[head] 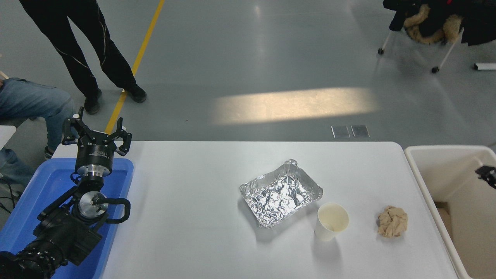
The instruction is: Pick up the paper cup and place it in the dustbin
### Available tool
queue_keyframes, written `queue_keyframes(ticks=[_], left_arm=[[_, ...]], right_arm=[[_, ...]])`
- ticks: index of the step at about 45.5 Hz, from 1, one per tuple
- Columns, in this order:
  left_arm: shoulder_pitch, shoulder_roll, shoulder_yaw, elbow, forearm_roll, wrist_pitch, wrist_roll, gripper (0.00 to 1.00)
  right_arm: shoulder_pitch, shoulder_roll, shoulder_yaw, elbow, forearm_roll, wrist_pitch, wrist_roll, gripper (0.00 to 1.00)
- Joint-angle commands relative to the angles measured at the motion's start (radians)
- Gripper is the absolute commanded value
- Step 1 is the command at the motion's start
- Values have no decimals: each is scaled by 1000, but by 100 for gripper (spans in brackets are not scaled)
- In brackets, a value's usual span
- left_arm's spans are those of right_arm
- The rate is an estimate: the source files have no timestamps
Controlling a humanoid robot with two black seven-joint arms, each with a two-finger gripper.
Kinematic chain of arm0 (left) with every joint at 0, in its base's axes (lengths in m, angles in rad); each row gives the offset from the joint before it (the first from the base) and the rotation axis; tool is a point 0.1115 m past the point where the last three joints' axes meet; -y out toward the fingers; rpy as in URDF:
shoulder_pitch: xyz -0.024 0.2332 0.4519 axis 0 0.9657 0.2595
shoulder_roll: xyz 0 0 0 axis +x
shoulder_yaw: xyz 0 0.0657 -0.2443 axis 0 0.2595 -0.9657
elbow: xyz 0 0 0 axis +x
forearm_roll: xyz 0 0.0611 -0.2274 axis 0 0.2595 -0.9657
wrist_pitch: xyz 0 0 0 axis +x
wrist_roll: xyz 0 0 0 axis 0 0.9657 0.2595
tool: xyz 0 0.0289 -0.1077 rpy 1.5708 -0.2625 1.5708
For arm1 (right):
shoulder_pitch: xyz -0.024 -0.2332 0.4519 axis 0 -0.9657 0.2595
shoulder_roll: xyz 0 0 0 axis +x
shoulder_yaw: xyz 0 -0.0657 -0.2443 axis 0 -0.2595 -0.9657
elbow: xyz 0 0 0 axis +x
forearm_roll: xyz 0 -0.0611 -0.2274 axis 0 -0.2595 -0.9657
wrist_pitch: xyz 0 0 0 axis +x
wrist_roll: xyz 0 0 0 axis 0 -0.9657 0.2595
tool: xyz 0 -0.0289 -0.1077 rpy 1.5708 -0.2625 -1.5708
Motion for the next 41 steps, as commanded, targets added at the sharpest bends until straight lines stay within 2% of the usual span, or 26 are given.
queue_keyframes(ticks=[1,6,9,12,21,25,36,41], left_arm=[[0,0,0,0,0,0,0,99],[0,0,0,0,0,0,0,99],[2,0,0,0,0,0,0,99],[2,0,0,0,-1,0,0,99],[2,0,-1,2,-3,0,-2,99],[3,0,-1,2,-3,0,-2,99],[3,0,-1,2,-3,0,-2,99],[3,0,-1,2,-3,0,-2,99]], right_arm=[[469,-8,-340,376,-51,7,0,100],[645,110,-515,529,-46,5,9,100],[768,209,-613,658,-45,2,55,100],[881,256,-638,779,-46,5,104,100],[1133,405,-633,1017,-39,68,127,100],[1237,453,-613,1052,-37,160,153,100],[1463,454,-448,1052,-26,617,199,100],[1503,457,-394,1052,1,673,199,100]])
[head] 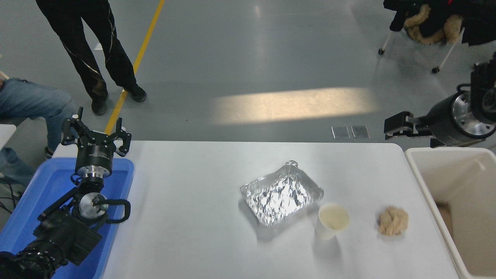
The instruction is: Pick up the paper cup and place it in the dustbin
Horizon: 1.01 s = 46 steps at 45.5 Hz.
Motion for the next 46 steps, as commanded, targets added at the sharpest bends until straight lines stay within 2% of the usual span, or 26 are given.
queue_keyframes(ticks=[1,13,24,35,46], left_arm=[[0,0,0,0,0,0,0,99],[0,0,0,-1,0,0,0,99],[0,0,0,0,-2,0,0,99],[0,0,0,-1,0,0,0,99],[0,0,0,0,0,0,0,99]], right_arm=[[186,33,112,44,36,244,27,100],[203,35,126,44,95,244,21,100],[121,32,74,38,99,244,15,100],[-89,39,69,-1,99,15,13,100],[-399,93,72,-72,100,-235,15,100]])
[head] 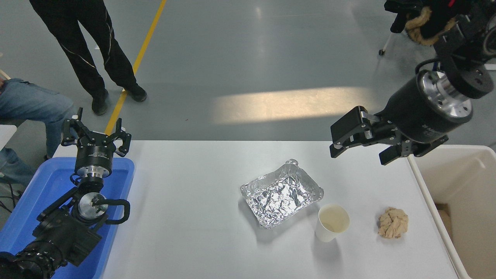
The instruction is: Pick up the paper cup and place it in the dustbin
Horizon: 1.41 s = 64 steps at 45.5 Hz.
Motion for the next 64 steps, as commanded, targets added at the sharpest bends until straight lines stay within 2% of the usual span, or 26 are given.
queue_keyframes(ticks=[1,18,41,48,64], left_arm=[[0,0,0,-1,0,0,0,99],[0,0,0,-1,0,0,0,99],[0,0,0,-1,0,0,0,99],[0,0,0,1,-1,0,0,99],[0,0,0,1,0,0,0,99]], right_arm=[[-281,43,1,-56,3,-232,1,100],[-507,57,17,-105,-3,-367,-1,100],[-711,116,46,-194,1,-459,-1,100],[-759,118,52,-229,4,-474,-11,94],[-886,156,87,-355,21,-519,-17,91]])
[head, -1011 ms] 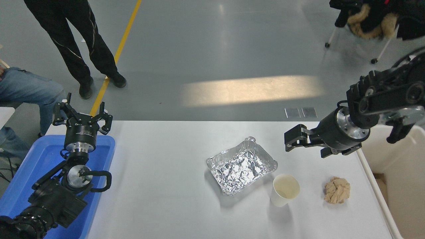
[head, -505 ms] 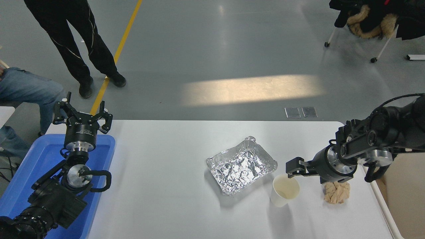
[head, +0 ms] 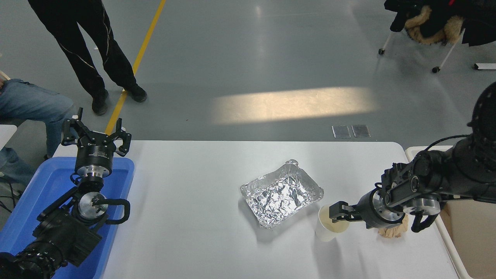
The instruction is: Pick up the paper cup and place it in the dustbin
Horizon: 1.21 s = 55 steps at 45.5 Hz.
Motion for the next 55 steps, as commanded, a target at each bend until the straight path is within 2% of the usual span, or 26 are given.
queue_keyframes(ticks=[1,3,6,8,11,14,16,24,37,41,55], left_arm=[[0,0,0,-1,0,0,0,99],[0,0,0,-1,0,0,0,99],[0,0,0,0,0,0,0,99],[0,0,0,0,0,0,0,99],[0,0,0,0,0,0,0,99],[0,0,0,-1,0,0,0,99],[0,0,0,0,0,0,0,99],[0,0,0,0,0,0,0,99],[0,0,0,0,0,0,0,99],[0,0,0,-1,0,2,0,99],[0,0,-2,0,-1,2,-2,99]], right_arm=[[-83,22,23,-75,19,-26,-6,90],[-90,26,23,-84,21,-26,-8,84],[-106,32,21,-98,20,-26,-9,68],[-110,37,20,-102,18,-26,-13,48],[-106,38,18,-101,15,-9,-40,1],[-103,38,17,-98,16,15,-83,0],[-101,38,17,-96,16,22,-92,0],[-3,14,17,-34,23,34,-95,0],[391,-156,-16,284,9,112,-94,0],[541,-199,-42,338,10,202,-94,0],[1034,-276,-114,345,9,689,-83,0]])
